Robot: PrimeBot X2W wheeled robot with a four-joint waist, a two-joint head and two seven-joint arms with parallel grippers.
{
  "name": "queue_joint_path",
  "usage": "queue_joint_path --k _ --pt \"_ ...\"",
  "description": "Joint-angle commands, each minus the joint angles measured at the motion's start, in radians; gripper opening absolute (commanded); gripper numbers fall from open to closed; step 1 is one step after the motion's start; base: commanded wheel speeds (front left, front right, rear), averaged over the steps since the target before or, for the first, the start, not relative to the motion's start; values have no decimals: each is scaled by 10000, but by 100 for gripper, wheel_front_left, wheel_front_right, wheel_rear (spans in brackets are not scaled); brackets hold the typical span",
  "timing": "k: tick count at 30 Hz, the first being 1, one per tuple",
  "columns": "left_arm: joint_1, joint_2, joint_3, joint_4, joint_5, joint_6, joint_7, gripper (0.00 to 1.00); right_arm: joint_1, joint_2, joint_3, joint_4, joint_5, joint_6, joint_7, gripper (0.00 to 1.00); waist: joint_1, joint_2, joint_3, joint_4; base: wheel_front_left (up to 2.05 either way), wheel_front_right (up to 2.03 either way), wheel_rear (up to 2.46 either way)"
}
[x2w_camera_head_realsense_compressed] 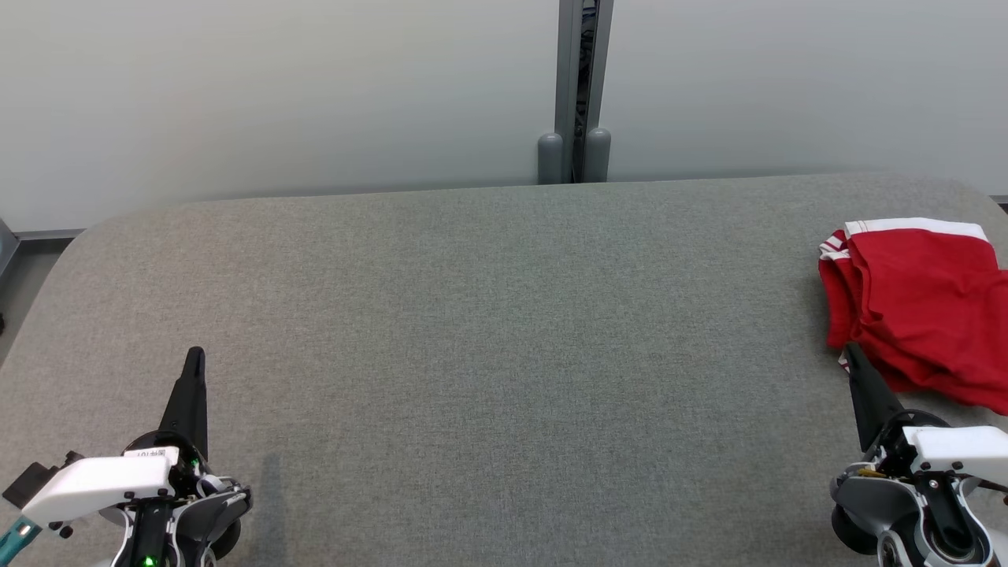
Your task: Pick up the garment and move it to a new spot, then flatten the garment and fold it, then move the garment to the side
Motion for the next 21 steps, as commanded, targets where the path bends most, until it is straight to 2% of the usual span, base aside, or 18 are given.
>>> queue_joint_path --k 1,21 --pt "-136 45 31 -17 4 -34 30 0 -78 -32 -10 -1 -48 0 52 0 -1 0 0 0 0 0 0" --pt "-136 45 33 -18 3 -34 30 0 -80 -28 -17 -1 -46 0 53 0 -1 0 0 0 0 0 0"
